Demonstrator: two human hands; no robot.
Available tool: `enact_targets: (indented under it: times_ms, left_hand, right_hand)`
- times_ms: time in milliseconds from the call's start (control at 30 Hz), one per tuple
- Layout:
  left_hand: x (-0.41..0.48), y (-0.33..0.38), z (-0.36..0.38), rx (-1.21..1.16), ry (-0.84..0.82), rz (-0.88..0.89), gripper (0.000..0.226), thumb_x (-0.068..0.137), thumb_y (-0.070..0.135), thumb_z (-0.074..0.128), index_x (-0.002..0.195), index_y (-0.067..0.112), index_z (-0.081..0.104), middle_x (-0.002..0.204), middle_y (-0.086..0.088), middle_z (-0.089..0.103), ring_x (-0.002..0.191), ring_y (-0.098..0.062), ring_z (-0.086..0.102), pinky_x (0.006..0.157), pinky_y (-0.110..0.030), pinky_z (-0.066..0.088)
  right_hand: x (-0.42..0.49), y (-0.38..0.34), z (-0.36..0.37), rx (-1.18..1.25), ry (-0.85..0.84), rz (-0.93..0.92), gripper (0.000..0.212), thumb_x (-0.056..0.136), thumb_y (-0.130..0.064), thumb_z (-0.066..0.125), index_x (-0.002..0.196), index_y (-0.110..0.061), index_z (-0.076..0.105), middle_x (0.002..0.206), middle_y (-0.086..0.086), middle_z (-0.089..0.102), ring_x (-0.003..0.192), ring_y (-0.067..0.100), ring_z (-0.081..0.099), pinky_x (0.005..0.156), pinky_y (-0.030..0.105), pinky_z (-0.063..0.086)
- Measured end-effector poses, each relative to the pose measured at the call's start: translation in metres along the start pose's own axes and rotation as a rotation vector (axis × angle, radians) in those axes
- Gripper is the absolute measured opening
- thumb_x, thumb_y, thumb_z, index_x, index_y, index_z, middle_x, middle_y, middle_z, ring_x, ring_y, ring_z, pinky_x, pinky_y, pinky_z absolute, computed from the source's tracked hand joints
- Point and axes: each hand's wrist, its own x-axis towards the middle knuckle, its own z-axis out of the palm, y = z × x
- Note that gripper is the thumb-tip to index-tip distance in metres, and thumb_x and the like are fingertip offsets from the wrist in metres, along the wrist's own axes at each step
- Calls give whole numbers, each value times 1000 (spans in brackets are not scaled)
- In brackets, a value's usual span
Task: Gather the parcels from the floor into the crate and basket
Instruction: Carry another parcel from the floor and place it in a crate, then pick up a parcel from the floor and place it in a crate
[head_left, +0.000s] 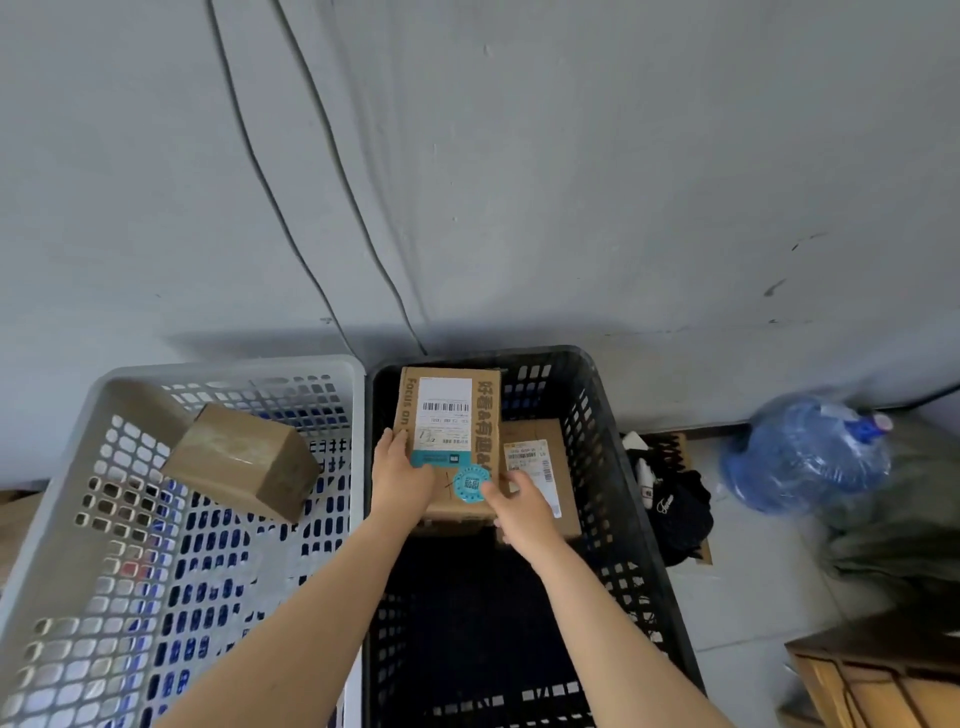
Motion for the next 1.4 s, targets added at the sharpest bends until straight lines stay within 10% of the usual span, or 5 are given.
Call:
enact_targets:
  times_ms: [167, 333, 633, 1267, 1400]
  left_hand:
    - [-4, -7, -13, -32, 8, -40, 41, 88, 11, 52, 129, 7, 59, 139, -9, 50, 117, -25, 57, 89, -37, 56]
    - [-30, 10, -34, -110, 38, -1, 33, 96, 9, 47, 128, 10, 56, 100, 0, 62, 66, -11, 57, 50, -20, 44]
    - [-86, -25, -174, 91, 41, 208, 17, 95, 18, 46, 100, 19, 62, 90, 0, 66, 74, -15, 60, 71, -30, 53]
    - [-238, -394, -540, 30, 421, -337, 17, 91, 16, 48, 92, 9, 64, 96, -8, 65, 86, -23, 57, 76, -30, 45]
    - [-227, -449, -572, -9, 435, -432, 23, 91, 23, 48, 101, 11, 65, 102, -4, 67, 94, -21, 60, 80, -31, 47]
  right_hand:
    - [-8, -10, -8, -92, 66, -41, 47, 100, -33, 52, 144, -21, 39, 144, 3, 50, 124, 18, 52, 90, 31, 52]
    - [-40, -47, -7, -158, 143, -200, 44, 99, -21, 54, 141, -22, 43, 135, -5, 46, 118, 14, 53, 77, 14, 47]
    - [-117, -122, 111, -495, -74, -368, 29, 97, -25, 48, 126, -22, 53, 114, 1, 63, 72, 9, 54, 63, 25, 44]
    - [-285, -130, 581, -881, -650, -508, 21, 78, -43, 44, 95, -41, 56, 100, -8, 63, 103, 19, 56, 92, 39, 48]
    - [-277, -136, 640, -846, -717, -420, 24, 92, -23, 47, 112, -16, 57, 100, 1, 57, 93, 19, 54, 77, 30, 45]
